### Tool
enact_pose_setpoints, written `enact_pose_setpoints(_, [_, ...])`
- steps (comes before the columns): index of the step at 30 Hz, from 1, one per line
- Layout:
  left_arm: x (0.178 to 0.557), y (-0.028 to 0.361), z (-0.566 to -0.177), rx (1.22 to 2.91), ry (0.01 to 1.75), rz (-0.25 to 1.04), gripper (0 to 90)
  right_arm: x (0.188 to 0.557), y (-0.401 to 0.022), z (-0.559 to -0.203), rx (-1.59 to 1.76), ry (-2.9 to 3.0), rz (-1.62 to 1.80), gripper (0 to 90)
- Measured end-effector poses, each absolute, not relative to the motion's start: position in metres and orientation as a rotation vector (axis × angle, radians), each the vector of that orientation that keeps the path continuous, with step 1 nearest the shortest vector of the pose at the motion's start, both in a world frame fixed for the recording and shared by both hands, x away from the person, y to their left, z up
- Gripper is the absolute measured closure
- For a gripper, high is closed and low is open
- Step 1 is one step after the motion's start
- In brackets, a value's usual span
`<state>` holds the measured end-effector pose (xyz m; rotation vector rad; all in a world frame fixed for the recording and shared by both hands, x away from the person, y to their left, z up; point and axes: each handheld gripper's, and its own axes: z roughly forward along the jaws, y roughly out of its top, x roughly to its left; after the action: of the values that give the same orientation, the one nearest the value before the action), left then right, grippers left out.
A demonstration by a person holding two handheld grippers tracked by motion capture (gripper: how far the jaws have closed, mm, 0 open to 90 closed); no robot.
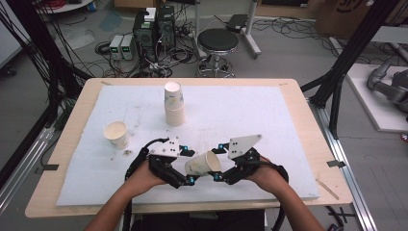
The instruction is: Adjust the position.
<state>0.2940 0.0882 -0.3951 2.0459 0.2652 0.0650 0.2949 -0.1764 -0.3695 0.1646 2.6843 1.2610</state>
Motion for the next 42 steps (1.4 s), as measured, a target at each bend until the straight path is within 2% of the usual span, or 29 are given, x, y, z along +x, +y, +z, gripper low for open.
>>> enact_pose_setpoints(23, [0.298,0.079,-0.394,2.148,0.214,0.062,19.8,0.297,-0.150,-0.346,0.001,2.756,0.996,30.2])
enact_pose_setpoints(42, [0.301,0.072,-0.397,2.196,0.187,0.022,31.2,0.297,-0.137,-0.346,-0.069,2.804,0.891,29.7])
